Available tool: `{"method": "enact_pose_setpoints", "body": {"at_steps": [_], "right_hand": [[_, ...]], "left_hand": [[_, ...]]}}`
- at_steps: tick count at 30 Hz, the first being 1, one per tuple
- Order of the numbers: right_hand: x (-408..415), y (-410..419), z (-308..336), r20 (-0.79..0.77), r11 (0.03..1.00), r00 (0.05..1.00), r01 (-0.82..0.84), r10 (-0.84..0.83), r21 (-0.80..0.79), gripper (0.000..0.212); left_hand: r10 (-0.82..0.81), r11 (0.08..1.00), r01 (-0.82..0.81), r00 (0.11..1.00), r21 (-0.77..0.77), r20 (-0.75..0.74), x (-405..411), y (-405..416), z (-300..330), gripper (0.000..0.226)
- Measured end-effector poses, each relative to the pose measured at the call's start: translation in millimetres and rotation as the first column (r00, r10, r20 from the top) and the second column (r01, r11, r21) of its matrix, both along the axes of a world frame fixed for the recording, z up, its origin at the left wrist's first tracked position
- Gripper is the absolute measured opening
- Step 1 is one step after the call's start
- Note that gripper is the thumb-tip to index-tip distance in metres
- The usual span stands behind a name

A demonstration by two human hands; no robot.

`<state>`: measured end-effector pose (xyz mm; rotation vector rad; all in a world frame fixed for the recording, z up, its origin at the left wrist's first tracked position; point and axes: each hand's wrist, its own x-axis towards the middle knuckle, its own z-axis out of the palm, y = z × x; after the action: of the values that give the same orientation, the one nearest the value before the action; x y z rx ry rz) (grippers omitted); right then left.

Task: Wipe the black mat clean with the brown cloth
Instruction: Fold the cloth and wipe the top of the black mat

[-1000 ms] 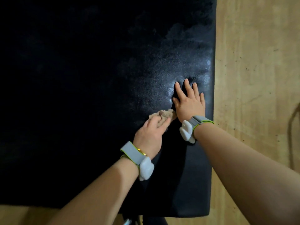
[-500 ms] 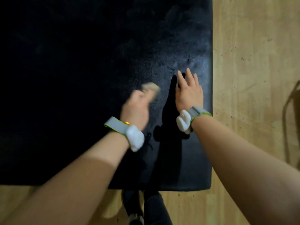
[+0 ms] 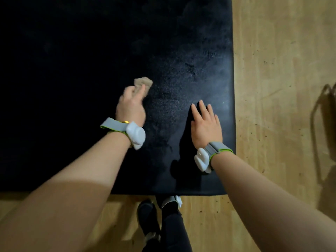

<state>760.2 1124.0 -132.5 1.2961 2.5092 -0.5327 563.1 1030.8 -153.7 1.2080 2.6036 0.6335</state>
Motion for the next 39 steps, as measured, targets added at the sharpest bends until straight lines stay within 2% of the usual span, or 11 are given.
{"method": "enact_pose_setpoints", "body": {"at_steps": [4, 7, 11, 16, 21, 25, 28, 30, 34, 36, 39], "right_hand": [[5, -9, 1, 0.007, 1.0, 1.0, 0.025, -0.025, -0.002, 0.06], [14, -26, 3, 0.016, 0.998, 0.998, 0.053, -0.052, -0.021, 0.062], [20, -36, 1, 0.017, 0.998, 0.998, 0.058, -0.058, -0.012, 0.06], [18, -35, -4, 0.035, 0.998, 0.999, 0.031, -0.03, -0.046, 0.058], [19, -35, -8, 0.037, 0.999, 0.999, 0.029, -0.028, -0.029, 0.057], [19, -34, -9, 0.029, 1.0, 0.999, 0.019, -0.018, -0.024, 0.057], [21, -31, -10, 0.025, 1.0, 1.0, 0.01, -0.009, -0.021, 0.055], [24, -30, -10, 0.029, 1.0, 1.0, 0.006, -0.006, -0.026, 0.054], [22, -30, -11, 0.023, 1.0, 1.0, -0.006, 0.007, -0.012, 0.054], [21, -30, -12, 0.023, 1.0, 1.0, -0.002, 0.002, -0.012, 0.055], [20, -29, -13, 0.018, 1.0, 1.0, -0.003, 0.003, -0.001, 0.055]], "left_hand": [[-0.477, 0.878, 0.476, 0.879, 0.057, 0.007, 80, -18, -5, 0.051], [-0.581, 0.814, 0.581, 0.814, -0.023, -0.002, 110, -38, 1, 0.055], [-0.405, 0.913, 0.391, 0.905, -0.119, -0.132, 54, -39, 8, 0.056], [0.035, 0.993, -0.038, 0.999, -0.109, -0.025, -8, -62, 3, 0.056], [-0.353, 0.936, 0.352, 0.935, 0.027, 0.036, 100, -65, -1, 0.048], [-0.457, 0.888, 0.458, 0.889, -0.045, 0.028, 152, -92, 11, 0.047], [-0.405, 0.91, 0.385, 0.906, -0.157, -0.125, 107, -97, 18, 0.051], [-0.215, 0.945, 0.172, 0.968, -0.278, -0.133, 61, -109, 16, 0.063], [0.153, 0.962, -0.171, 0.983, -0.214, -0.101, 8, -131, 12, 0.062], [0.136, 0.985, -0.142, 0.989, -0.101, -0.062, 33, -124, 5, 0.05], [-0.189, 0.98, 0.19, 0.982, 0.051, -0.022, 110, -118, 3, 0.047]]}}
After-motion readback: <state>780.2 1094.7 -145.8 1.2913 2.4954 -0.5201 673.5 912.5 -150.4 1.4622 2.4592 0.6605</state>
